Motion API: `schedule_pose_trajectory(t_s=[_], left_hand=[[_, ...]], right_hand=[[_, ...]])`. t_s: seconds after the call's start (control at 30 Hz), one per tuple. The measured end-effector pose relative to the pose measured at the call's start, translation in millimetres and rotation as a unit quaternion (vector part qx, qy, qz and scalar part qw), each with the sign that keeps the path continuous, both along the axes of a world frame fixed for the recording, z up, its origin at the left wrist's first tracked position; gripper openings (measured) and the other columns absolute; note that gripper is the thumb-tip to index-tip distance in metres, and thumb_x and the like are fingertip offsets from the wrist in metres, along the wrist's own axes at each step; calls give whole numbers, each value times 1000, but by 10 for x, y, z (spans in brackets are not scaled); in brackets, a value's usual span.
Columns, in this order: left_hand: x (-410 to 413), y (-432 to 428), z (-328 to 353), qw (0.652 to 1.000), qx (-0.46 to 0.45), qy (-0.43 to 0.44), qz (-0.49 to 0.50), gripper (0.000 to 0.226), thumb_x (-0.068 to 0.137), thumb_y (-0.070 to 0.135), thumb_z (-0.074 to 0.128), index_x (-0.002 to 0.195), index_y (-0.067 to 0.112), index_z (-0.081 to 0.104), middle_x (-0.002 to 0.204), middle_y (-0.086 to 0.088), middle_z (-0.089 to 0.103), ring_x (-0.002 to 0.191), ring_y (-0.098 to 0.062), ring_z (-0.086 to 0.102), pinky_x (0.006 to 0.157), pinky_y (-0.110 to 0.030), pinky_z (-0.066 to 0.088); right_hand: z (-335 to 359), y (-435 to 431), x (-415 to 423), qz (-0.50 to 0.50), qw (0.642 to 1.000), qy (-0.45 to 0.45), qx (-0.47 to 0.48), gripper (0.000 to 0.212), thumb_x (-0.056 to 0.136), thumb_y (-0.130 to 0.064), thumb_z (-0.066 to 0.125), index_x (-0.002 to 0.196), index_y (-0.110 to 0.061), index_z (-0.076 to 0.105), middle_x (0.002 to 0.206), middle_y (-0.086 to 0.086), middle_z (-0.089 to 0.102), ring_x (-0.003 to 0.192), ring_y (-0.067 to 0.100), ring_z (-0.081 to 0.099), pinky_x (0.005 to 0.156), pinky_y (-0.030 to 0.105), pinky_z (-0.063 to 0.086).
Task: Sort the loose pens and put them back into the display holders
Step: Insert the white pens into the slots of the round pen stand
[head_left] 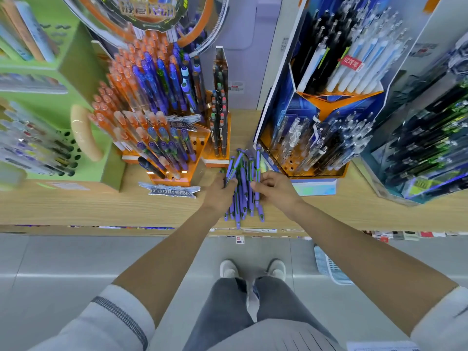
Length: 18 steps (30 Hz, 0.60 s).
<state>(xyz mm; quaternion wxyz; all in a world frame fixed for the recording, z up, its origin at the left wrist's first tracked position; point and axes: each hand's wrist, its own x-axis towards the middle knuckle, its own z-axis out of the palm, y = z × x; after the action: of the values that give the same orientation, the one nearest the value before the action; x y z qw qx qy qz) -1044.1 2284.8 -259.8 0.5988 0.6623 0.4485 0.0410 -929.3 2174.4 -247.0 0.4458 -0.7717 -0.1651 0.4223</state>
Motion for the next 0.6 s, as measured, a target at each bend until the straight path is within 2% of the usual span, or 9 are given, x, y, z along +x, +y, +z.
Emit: schedule_pose_trajectory(t_s=[0.1, 0.17, 0.23, 0.3, 0.4, 0.5, 0.6], left_hand=[[-46, -74, 99, 995, -68, -66, 17, 10, 101, 15, 43, 95, 20, 49, 65, 2, 42, 54, -13, 37, 47, -18, 35], [-89, -138, 142, 994, -72, -81, 14, 12, 101, 10, 42, 101, 19, 50, 61, 6, 43, 48, -8, 38, 43, -14, 33], [-119, -225, 148, 994, -60, -88, 7, 13, 99, 10, 44, 100, 20, 52, 57, 9, 44, 46, -7, 38, 43, -18, 33], [-128, -339, 135, 995, -37, -90, -1, 10, 98, 17, 50, 90, 20, 54, 53, 11, 42, 46, -9, 36, 45, -23, 30], [-85, -605, 203, 992, -43, -114, 25, 25, 98, 31, 52, 77, 20, 47, 46, 12, 38, 41, -6, 32, 42, -21, 28], [15, -980, 269, 989, -52, -135, 42, 23, 99, 29, 51, 82, 15, 44, 53, 8, 39, 44, -6, 34, 43, -17, 30], [169, -1504, 280, 988, -10, -153, -3, 19, 100, 22, 49, 85, 10, 45, 61, -1, 41, 49, -8, 36, 48, -23, 30]], right_hand=[[4, -132, -11, 15, 1000, 12, 17, 22, 90, -13, 67, 107, -2, 61, 84, 13, 60, 70, 17, 61, 57, 21, 52], [22, -228, -24, 31, 998, 23, 42, 11, 90, -10, 66, 99, -7, 62, 80, 14, 56, 70, 19, 58, 60, 23, 54], [65, -339, -35, 39, 997, 23, 68, 10, 89, -9, 67, 95, -11, 60, 75, 9, 53, 68, 15, 56, 63, 24, 53], [130, -476, -39, 40, 994, 26, 97, 13, 87, -5, 67, 98, -9, 60, 72, 3, 57, 66, 11, 59, 68, 29, 55], [239, -745, -20, 26, 990, 32, 134, 26, 86, 3, 66, 110, 1, 57, 78, 9, 59, 67, 10, 64, 66, 29, 58], [329, -1158, 36, 10, 987, 14, 161, 30, 85, 7, 65, 111, -2, 53, 71, 7, 54, 62, 8, 62, 63, 26, 57], [383, -1760, 136, -26, 986, -20, 163, 29, 84, 7, 66, 105, -8, 53, 72, 7, 56, 59, 6, 62, 61, 25, 57]])
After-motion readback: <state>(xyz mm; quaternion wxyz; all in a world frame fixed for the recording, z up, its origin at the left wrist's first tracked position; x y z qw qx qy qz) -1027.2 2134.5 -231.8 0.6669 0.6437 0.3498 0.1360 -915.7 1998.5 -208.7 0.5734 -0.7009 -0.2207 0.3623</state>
